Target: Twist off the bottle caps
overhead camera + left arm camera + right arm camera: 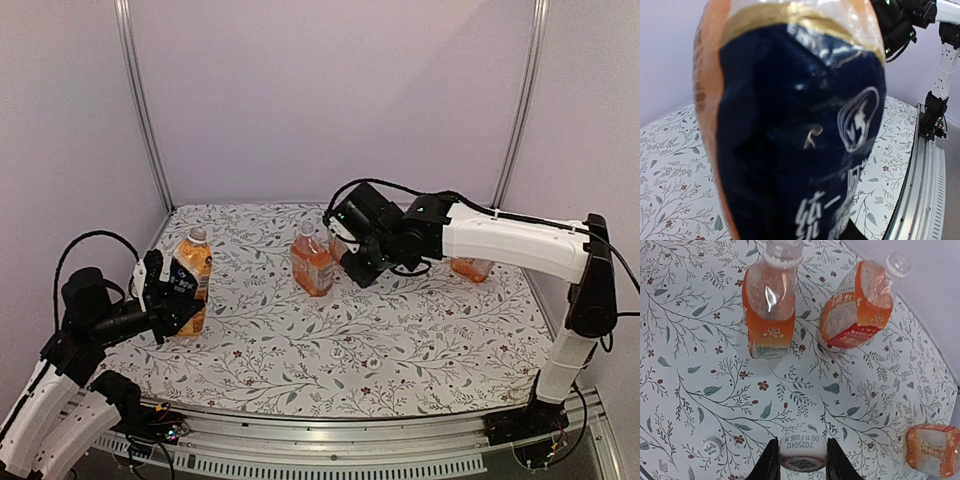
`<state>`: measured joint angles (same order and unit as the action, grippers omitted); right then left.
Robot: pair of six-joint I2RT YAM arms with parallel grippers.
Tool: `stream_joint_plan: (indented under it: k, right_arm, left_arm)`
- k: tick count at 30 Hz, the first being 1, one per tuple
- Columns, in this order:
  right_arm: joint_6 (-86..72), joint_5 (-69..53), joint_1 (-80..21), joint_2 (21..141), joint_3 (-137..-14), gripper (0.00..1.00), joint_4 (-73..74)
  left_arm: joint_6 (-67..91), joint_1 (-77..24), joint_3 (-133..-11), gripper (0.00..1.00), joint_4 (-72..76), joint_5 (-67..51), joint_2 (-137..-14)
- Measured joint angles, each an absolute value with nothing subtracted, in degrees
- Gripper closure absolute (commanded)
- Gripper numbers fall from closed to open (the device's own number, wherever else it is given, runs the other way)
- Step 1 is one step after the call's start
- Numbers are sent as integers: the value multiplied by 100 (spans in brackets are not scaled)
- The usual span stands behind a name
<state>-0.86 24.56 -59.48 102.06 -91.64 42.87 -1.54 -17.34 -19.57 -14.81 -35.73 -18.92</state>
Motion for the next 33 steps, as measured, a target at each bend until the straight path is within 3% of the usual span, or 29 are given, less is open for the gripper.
stream_joint_plan:
  k: [5, 15, 17, 20, 24, 27, 33]
  right_arm:
    - [-1603, 1638, -5730, 11135, -9024, 100, 5015]
    - [-2532, 1046, -5629, 12062, -8969, 95, 5527]
    - [-2622, 961, -5629, 12062, -8882, 85, 5529]
    - [-2744, 843, -5623, 12062, -8820, 56, 5520]
    - [-2869, 779, -5605, 12036, -8799, 30, 5529]
    - [-2939, 858, -5592, 11963, -8753, 22, 5570]
    - [-2711, 1538, -5828, 11203, -8833, 21, 5784]
  left_arm:
    - [357, -1514, -1673, 63, -803, -3944, -1503]
    - [504, -696, -1599, 62, -464, -4401, -663]
    - [519, -670, -1597, 62, -429, -4471, -659]
    - [543, -642, -1594, 62, -405, -4550, -659]
    - [563, -622, -1594, 62, -397, -4652, -642]
    - [567, -607, -1594, 62, -375, -4737, -631]
    - [631, -585, -1575, 61, -305, -5002, -631]
